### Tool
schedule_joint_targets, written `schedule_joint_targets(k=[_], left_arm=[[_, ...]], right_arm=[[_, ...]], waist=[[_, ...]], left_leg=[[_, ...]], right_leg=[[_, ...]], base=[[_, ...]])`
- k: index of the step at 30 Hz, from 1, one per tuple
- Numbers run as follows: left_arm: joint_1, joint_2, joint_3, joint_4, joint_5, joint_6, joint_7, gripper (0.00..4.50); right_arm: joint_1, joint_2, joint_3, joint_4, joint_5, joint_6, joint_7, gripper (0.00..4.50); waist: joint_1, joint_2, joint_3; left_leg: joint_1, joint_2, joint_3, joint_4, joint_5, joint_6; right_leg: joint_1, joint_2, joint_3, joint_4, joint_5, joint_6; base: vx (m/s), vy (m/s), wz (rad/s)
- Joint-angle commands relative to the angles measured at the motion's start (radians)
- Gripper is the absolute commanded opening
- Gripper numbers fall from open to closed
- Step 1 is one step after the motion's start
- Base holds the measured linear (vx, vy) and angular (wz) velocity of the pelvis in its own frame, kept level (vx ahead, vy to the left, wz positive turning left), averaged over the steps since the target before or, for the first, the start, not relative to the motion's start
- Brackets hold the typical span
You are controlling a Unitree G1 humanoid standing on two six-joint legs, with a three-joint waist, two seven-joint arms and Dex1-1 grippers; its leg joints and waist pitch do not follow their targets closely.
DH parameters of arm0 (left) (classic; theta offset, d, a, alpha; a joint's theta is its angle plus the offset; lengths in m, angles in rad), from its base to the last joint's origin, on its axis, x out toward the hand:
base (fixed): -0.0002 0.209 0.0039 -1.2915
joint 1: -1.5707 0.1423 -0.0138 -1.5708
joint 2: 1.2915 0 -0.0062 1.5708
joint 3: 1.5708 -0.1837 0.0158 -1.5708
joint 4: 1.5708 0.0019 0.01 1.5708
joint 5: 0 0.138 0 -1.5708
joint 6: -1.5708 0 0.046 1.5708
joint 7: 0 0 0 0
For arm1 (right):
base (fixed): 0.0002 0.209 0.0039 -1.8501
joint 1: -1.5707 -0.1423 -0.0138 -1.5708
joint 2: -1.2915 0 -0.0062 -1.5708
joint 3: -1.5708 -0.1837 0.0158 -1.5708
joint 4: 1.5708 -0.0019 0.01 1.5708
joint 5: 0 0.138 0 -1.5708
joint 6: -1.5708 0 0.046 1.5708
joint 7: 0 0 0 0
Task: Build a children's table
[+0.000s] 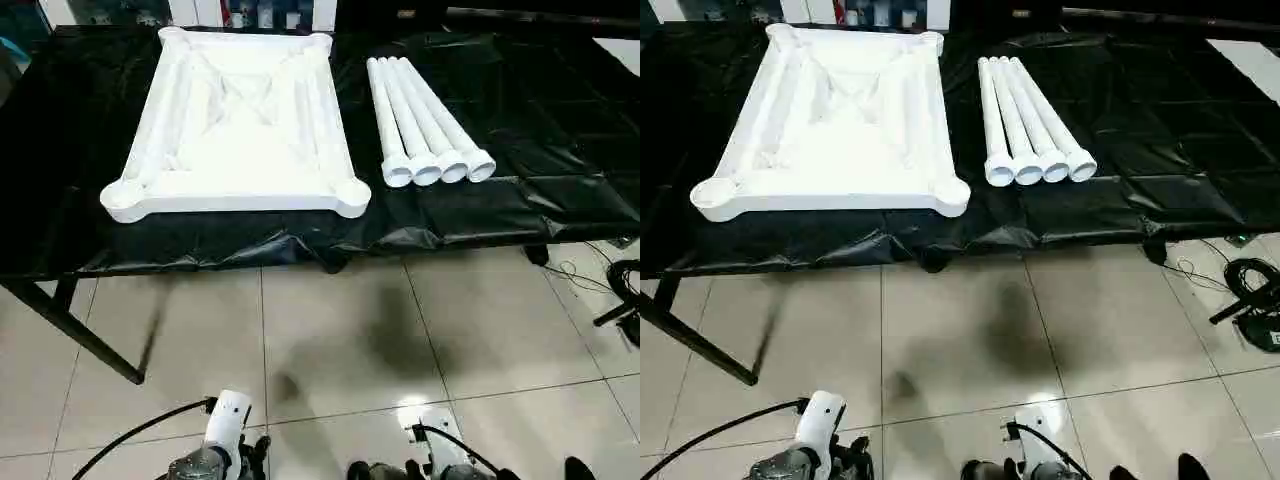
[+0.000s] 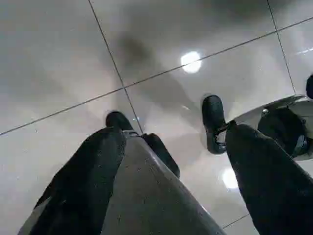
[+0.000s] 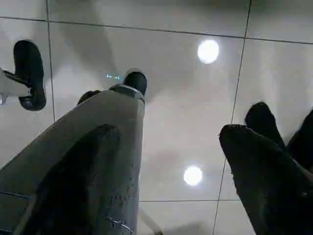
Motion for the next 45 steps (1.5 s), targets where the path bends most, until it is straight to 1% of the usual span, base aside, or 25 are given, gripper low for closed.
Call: schedule_joint_targets(k=[1, 2, 3, 4, 5, 6, 7, 8, 9, 11, 12, 18, 20, 21, 22, 26, 27, 30, 34, 36, 39, 40, 42, 43, 45], left_arm=[[0.027, -0.009, -0.011, 0.029, 0.012, 0.019, 0.000, 3.75], [0.027, -0.009, -0.011, 0.029, 0.012, 0.019, 0.000, 3.75], [-0.103, 0.008, 0.019, 0.267, 0.045, 0.083, 0.165, 3.75], [-0.096, 0.008, 0.010, 0.263, 0.052, 0.106, 0.160, 3.75], [-0.091, 0.007, 0.004, 0.261, 0.055, 0.121, 0.157, 3.75], [-0.089, 0.005, 0.001, 0.259, 0.057, 0.131, 0.155, 3.75], [-0.089, 0.005, 0.001, 0.259, 0.057, 0.131, 0.155, 3.75], [-0.087, 0.004, -0.012, 0.255, 0.069, 0.132, 0.156, 3.75], [-0.085, 0.004, -0.021, 0.252, 0.078, 0.128, 0.161, 3.75], [-0.086, 0.007, -0.008, 0.248, 0.068, 0.134, 0.176, 3.75], [-0.088, 0.008, -0.001, 0.246, 0.062, 0.135, 0.179, 3.75], [-0.129, 0.001, 0.063, 0.272, 0.018, 0.054, 0.203, 4.03], [-0.140, 0.004, 0.128, 0.245, -0.039, -0.001, 0.205, 4.16], [-0.140, 0.004, 0.128, 0.245, -0.039, -0.001, 0.205, 4.16], [-0.134, 0.010, 0.172, 0.196, -0.087, -0.074, 0.164, 4.34], [-0.117, 0.016, 0.188, 0.126, -0.112, -0.185, 0.107, 4.50], [-0.102, 0.019, 0.181, 0.066, -0.114, -0.259, 0.068, 4.50], [-0.073, 0.025, 0.166, -0.040, -0.118, -0.331, 0.014, 4.50], [-0.008, 0.026, 0.138, -0.203, -0.138, -0.358, -0.076, 4.50], [0.098, 0.042, 0.068, -0.403, -0.151, -0.316, -0.180, 4.50], [0.192, 0.064, 0.030, -0.570, -0.142, -0.321, -0.182, 4.50], [0.249, 0.076, 0.028, -0.694, -0.146, -0.327, -0.173, 4.50], [0.272, 0.082, 0.029, -0.751, -0.151, -0.321, -0.173, 4.50], [0.307, 0.095, 0.039, -0.860, -0.168, -0.281, -0.172, 4.50], [0.315, 0.095, 0.057, -0.911, -0.162, -0.261, -0.146, 4.50]], right_arm=[[0.015, -0.001, -0.011, 0.018, -0.001, 0.008, -0.001, 3.66], [0.015, -0.001, -0.011, 0.018, -0.001, 0.008, -0.001, 3.66], [-0.042, 0.163, -0.055, 0.079, 0.033, 0.147, -0.082, 3.66], [-0.042, 0.205, -0.036, 0.078, 0.019, 0.145, -0.097, 3.66], [-0.041, 0.235, -0.026, 0.078, 0.013, 0.144, -0.111, 3.66], [-0.041, 0.253, -0.022, 0.078, 0.010, 0.144, -0.121, 3.66], [-0.041, 0.253, -0.022, 0.078, 0.010, 0.144, -0.121, 3.66], [-0.038, 0.274, -0.018, 0.082, 0.007, 0.145, -0.134, 3.66], [-0.034, 0.285, -0.016, 0.084, 0.006, 0.145, -0.142, 3.66], [-0.030, 0.317, -0.016, 0.089, 0.006, 0.145, -0.166, 3.66], [-0.026, 0.289, -0.017, 0.087, 0.007, 0.140, -0.139, 3.66], [-0.028, 0.248, -0.056, 0.081, 0.019, 0.090, -0.112, 3.66], [-0.034, 0.254, -0.073, 0.053, 0.049, 0.024, -0.130, 4.03], [-0.034, 0.254, -0.073, 0.053, 0.049, 0.024, -0.130, 4.03], [-0.035, 0.258, -0.070, 0.011, 0.054, -0.047, -0.135, 4.13], [-0.024, 0.250, -0.036, -0.060, 0.020, -0.118, -0.114, 4.43], [-0.046, 0.176, -0.046, -0.104, 0.017, -0.140, -0.039, 4.47], [-0.102, 0.031, -0.085, -0.144, 0.044, -0.170, 0.097, 4.47], [-0.081, 0.000, -0.070, -0.213, 0.047, -0.219, 0.143, 4.47], [-0.006, -0.020, -0.047, -0.387, 0.072, -0.206, 0.212, 4.47], [0.090, -0.047, -0.038, -0.638, 0.120, -0.141, 0.286, 4.47], [0.152, -0.071, -0.053, -0.815, 0.182, -0.069, 0.334, 4.47], [0.178, -0.087, -0.053, -0.888, 0.207, -0.044, 0.355, 4.47], [0.226, -0.121, -0.051, -1.018, 0.257, -0.004, 0.382, 4.47], [0.247, -0.135, -0.056, -1.077, 0.273, 0.007, 0.376, 4.47]], waist=[[0.001, 0.002, -0.027], [0.002, 0.003, -0.027], [0.002, 0.065, -0.059], [-0.019, 0.028, -0.049], [-0.030, 0.027, -0.048], [-0.033, 0.038, -0.047], [-0.027, 0.026, -0.054], [-0.028, 0.015, -0.056], [-0.024, 0.023, -0.057], [-0.021, 0.032, -0.060], [-0.022, 0.026, -0.064], [-0.016, 0.026, -0.072], [-0.016, 0.019, -0.077], [-0.013, 0.021, -0.077], [-0.011, 0.025, -0.080], [-0.008, 0.018, -0.079], [-0.011, 0.010, -0.081], [-0.009, 0.004, -0.086], [0.004, 0.002, -0.095], [0.009, 0.000, -0.100], [0.014, -0.004, -0.106], [0.014, -0.006, -0.101], [0.016, -0.005, -0.095], [0.015, -0.001, -0.091], [0.014, 0.002, -0.087]], left_leg=[[0.021, 0.109, -0.045, -0.083, -0.202, 0.084], [0.022, 0.109, -0.045, -0.083, -0.201, 0.085], [0.033, 0.111, -0.047, -0.076, -0.188, 0.067], [0.039, 0.101, -0.037, -0.076, -0.163, 0.076], [0.005, 0.105, -0.049, -0.086, -0.175, 0.066], [0.006, 0.109, -0.060, -0.095, -0.207, 0.045], [0.031, 0.114, -0.048, -0.080, -0.220, 0.017], [0.040, 0.108, -0.038, -0.075, -0.236, 0.026], [0.025, 0.106, -0.040, -0.075, -0.209, 0.044], [0.028, 0.109, -0.037, -0.078, -0.205, 0.043], [0.030, 0.109, -0.035, -0.078, -0.209, 0.042], [0.034, 0.109, -0.033, -0.076, -0.206, 0.041], [0.034, 0.107, -0.030, -0.071, -0.191, 0.055], [0.033, 0.107, -0.031, -0.070, -0.185, 0.059], [0.034, 0.108, -0.031, -0.068, -0.177, 0.066], [0.030, 0.112, -0.030, -0.069, -0.188, 0.081], [0.032, 0.110, -0.028, -0.069, -0.198, 0.080], [0.031, 0.113, -0.028, -0.064, -0.196, 0.085], [0.034, 0.110, -0.020, -0.052, -0.126, 0.098], [0.034, 0.112, -0.020, -0.053, -0.123, 0.100], [0.034, 0.117, -0.023, -0.053, -0.160, 0.098], [0.031, 0.117, -0.023, -0.058, -0.185, 0.094], [0.031, 0.121, -0.028, -0.067, -0.243, 0.070], [0.036, 0.120, -0.028, -0.073, -0.302, 0.039], [0.041, 0.116, -0.028, -0.077, -0.367, -0.002]], right_leg=[[0.019, -0.090, 0.058, -0.059, -0.027, -0.252], [0.019, -0.090, 0.057, -0.059, -0.026, -0.253], [0.027, -0.091, 0.058, -0.046, 0.005, -0.269], [0.013, -0.071, 0.058, -0.046, 0.069, -0.280], [0.036, -0.092, 0.056, -0.043, 0.040, -0.278], [0.040, -0.089, 0.044, -0.043, -0.018, -0.273], [0.027, -0.088, 0.051, -0.056, -0.029, -0.273], [0.019, -0.087, 0.055, -0.059, -0.028, -0.282], [0.031, -0.098, 0.060, -0.055, -0.033, -0.285], [0.024, -0.090, 0.058, -0.057, -0.049, -0.270], [0.025, -0.087, 0.057, -0.058, -0.050, -0.268], [0.024, -0.088, 0.058, -0.054, -0.007, -0.271], [0.025, -0.087, 0.057, -0.050, 0.018, -0.282], [0.026, -0.091, 0.058, -0.049, 0.023, -0.285], [0.026, -0.092, 0.057, -0.048, 0.028, -0.288], [0.026, -0.091, 0.056, -0.048, 0.004, -0.278], [0.024, -0.086, 0.056, -0.050, -0.022, -0.270], [0.028, -0.087, 0.055, -0.046, -0.034, -0.264], [0.030, -0.082, 0.054, -0.033, 0.040, -0.264], [0.031, -0.079, 0.053, -0.031, 0.066, -0.259], [0.035, -0.073, 0.054, -0.030, 0.090, -0.244], [0.035, -0.070, 0.055, -0.035, 0.069, -0.239], [0.034, -0.068, 0.055, -0.045, -0.018, -0.219], [0.028, -0.065, 0.055, -0.054, -0.109, -0.205], [0.020, -0.061, 0.056, -0.065, -0.213, -0.176]], base=[[0.000, 0.000, 0.00], [0.000, 0.000, 0.00], [0.000, 0.000, 0.00], [0.000, 0.000, 0.00], [-0.056, -0.015, -0.19], [-0.056, -0.015, -0.19], [0.000, 0.000, 0.00], [0.000, 0.000, 0.00], [0.000, 0.000, 0.00], [0.000, 0.000, 0.00], [0.000, 0.000, 0.00], [0.000, 0.000, 0.00], [0.000, 0.000, 0.00], [0.000, 0.000, 0.00], [0.000, 0.000, 0.00], [0.000, 0.000, 0.00], [0.000, 0.000, 0.00], [0.000, 0.000, 0.00], [0.000, 0.000, 0.00], [0.000, 0.000, 0.00], [0.000, 0.000, 0.00], [0.000, 0.000, 0.00], [0.000, 0.000, 0.00], [0.000, 0.000, 0.00], [0.000, 0.000, 0.00]])
